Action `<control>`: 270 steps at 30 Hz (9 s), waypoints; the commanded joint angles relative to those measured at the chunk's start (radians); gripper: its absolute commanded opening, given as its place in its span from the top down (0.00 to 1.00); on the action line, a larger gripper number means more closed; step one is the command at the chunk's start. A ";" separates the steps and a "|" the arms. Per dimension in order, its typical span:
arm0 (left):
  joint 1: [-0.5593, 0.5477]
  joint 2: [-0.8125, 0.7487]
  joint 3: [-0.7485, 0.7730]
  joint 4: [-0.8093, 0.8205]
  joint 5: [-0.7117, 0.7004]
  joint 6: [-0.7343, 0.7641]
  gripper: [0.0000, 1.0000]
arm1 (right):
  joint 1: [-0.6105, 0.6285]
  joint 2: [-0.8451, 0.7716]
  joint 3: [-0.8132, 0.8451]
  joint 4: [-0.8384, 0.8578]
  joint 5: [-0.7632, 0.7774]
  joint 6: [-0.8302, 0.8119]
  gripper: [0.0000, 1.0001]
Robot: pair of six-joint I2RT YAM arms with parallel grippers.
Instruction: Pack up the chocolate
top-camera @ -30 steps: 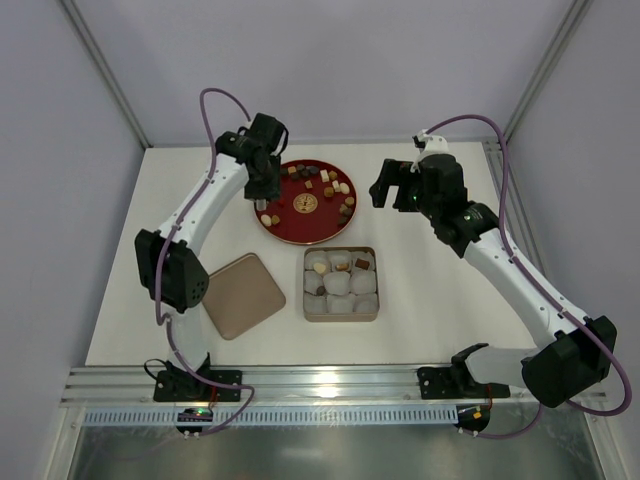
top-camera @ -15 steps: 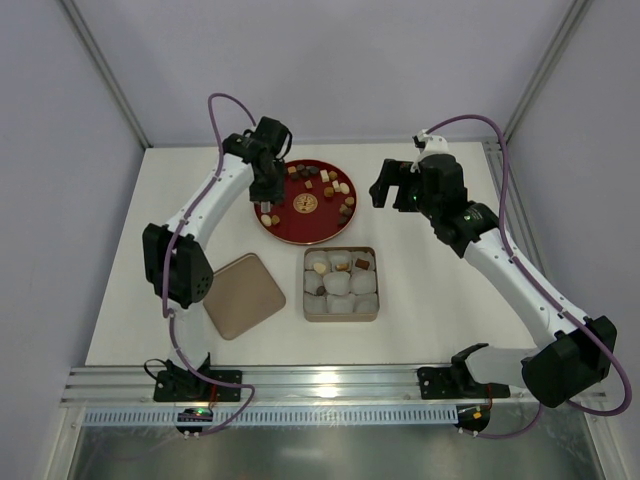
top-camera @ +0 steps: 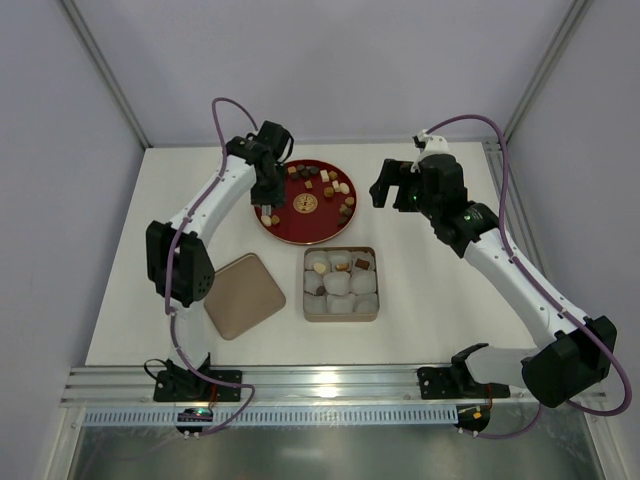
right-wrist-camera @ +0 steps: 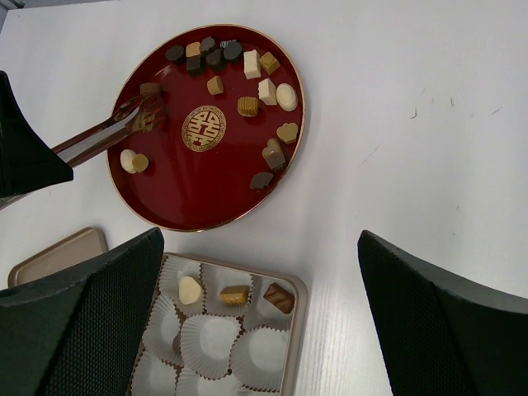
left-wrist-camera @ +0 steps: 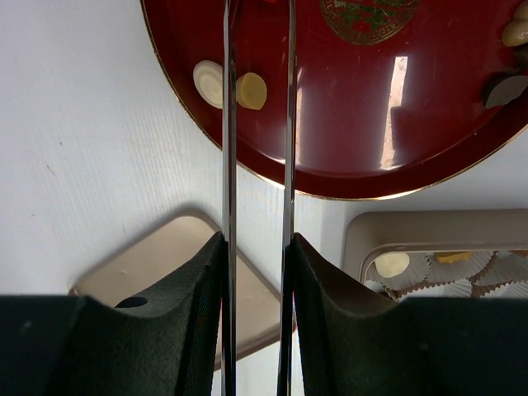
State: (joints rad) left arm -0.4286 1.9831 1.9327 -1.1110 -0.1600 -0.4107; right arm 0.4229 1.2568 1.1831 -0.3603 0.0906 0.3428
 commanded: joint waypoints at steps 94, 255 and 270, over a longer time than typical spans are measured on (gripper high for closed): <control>-0.366 -0.434 -0.167 -0.121 0.062 -0.083 0.73 | -0.007 -0.023 0.001 0.023 0.046 -0.013 0.00; -0.044 -0.153 -0.176 -0.033 0.043 0.084 0.66 | -0.019 -0.007 0.000 0.027 0.018 -0.004 0.00; -0.053 -0.148 -0.181 -0.039 0.040 0.082 0.70 | -0.019 -0.007 -0.002 0.029 0.017 -0.004 0.00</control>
State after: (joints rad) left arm -0.4736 1.8366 1.7458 -1.1641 -0.1291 -0.3355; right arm 0.4099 1.2572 1.1793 -0.3607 0.0944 0.3393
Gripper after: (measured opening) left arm 0.314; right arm 0.996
